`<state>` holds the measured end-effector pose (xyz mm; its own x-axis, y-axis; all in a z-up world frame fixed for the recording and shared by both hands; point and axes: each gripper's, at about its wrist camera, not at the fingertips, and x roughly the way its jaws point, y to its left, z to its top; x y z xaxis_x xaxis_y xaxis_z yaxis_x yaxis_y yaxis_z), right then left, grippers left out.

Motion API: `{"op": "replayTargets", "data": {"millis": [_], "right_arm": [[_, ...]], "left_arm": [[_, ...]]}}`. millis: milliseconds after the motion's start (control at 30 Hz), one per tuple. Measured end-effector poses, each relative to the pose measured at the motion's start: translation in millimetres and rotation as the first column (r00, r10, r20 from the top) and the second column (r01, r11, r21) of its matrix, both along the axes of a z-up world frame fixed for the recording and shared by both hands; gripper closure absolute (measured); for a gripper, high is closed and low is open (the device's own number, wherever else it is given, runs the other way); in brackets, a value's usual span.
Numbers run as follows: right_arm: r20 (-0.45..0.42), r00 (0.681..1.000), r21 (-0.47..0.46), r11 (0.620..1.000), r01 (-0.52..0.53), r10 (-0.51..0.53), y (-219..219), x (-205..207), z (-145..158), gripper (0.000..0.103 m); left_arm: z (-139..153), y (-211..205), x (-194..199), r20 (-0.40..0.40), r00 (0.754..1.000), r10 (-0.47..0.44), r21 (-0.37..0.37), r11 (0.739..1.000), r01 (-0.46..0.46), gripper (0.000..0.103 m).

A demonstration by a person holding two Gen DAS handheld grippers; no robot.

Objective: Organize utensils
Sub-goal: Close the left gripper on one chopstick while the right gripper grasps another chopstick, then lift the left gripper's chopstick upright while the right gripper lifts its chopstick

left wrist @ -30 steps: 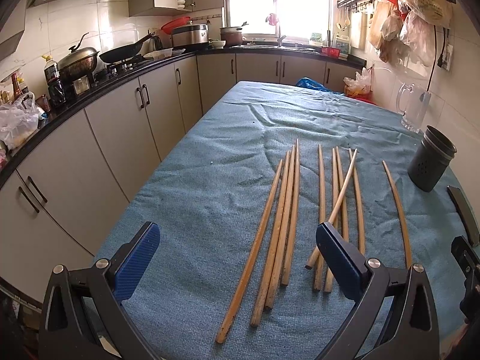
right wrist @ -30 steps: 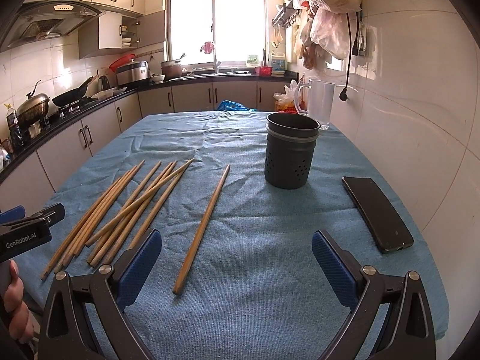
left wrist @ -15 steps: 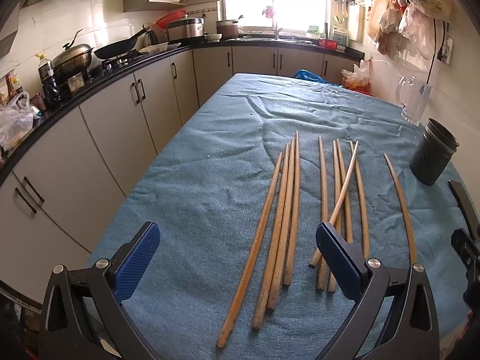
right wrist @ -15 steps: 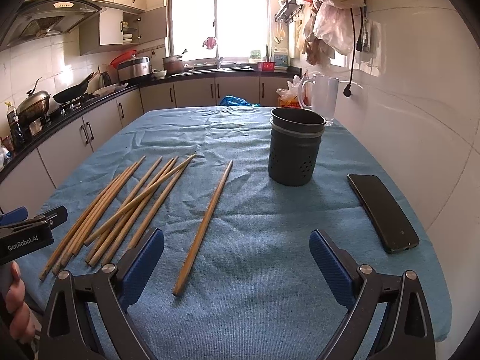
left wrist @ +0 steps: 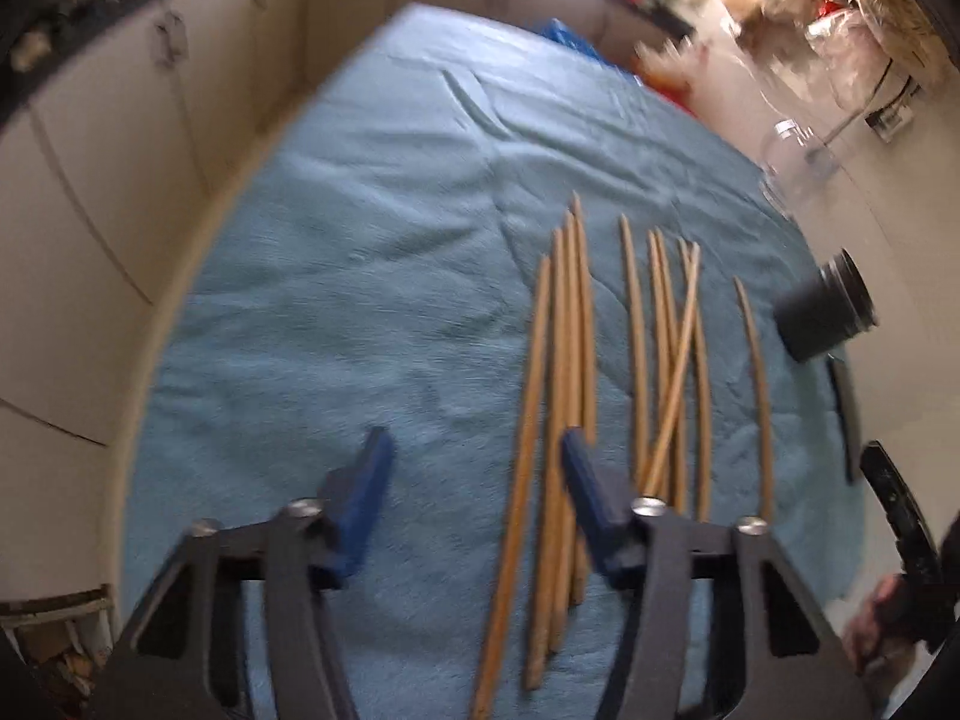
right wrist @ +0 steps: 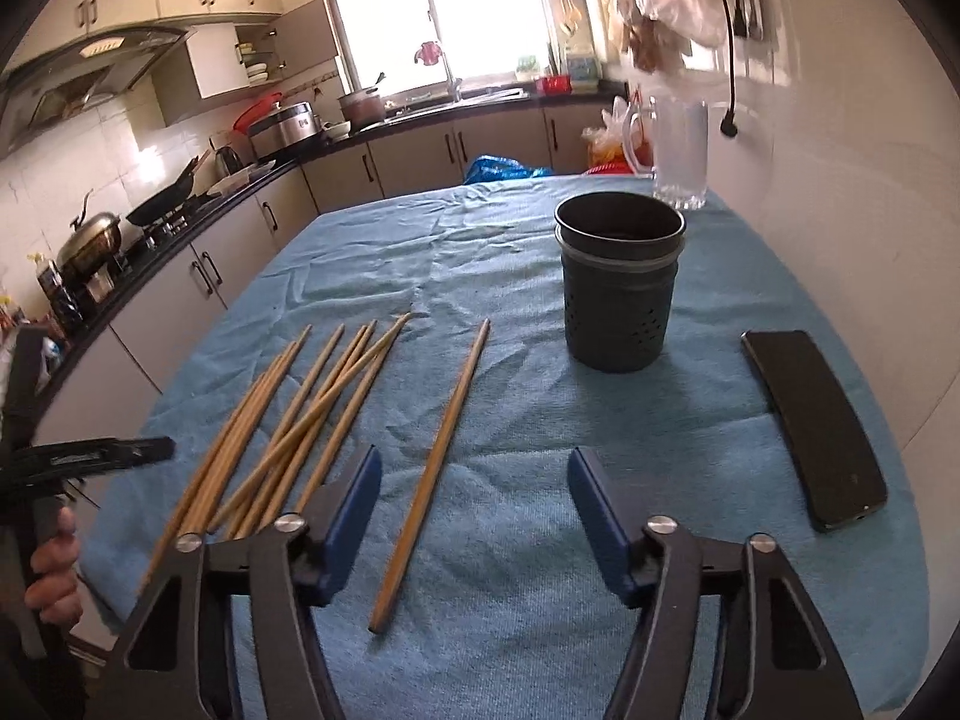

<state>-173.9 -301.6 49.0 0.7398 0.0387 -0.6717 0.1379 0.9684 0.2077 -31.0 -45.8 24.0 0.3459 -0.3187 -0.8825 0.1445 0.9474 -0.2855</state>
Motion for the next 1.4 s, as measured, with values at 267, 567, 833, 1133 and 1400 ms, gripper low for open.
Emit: {"op": "replayTargets", "data": {"millis": [267, 567, 833, 1133, 1400], "right_arm": [[0.011, 1.000, 0.002, 1.000, 0.018, -0.018, -9, -3, 9, 0.040], [-0.009, 1.000, -0.007, 1.000, 0.029, -0.029, -15, 7, 12, 0.043], [-0.152, 0.988, 0.052, 0.999, -0.010, 0.018, -8, 67, -1, 0.058], [-0.311, 0.950, -0.002, 1.000, -0.006, 0.005, 16, 134, -35, 0.071], [-0.388, 0.921, -0.068, 0.998, 0.011, -0.037, 17, 163, -58, 0.088]], "left_arm": [[-13, -30, 32, -0.071, 0.995, -0.075, 0.042, 0.996, 0.078, 0.083], [-13, -51, 51, -0.061, 0.993, -0.098, 0.205, 0.973, 0.109, 0.089], [-13, -39, 65, -0.065, 0.997, -0.045, 0.176, 0.983, 0.055, 0.096], [-14, -33, 70, -0.079, 0.995, -0.062, 0.129, 0.989, 0.072, 0.095], [-12, -37, 73, -0.065, 0.995, -0.074, 0.145, 0.986, 0.083, 0.096]]}}
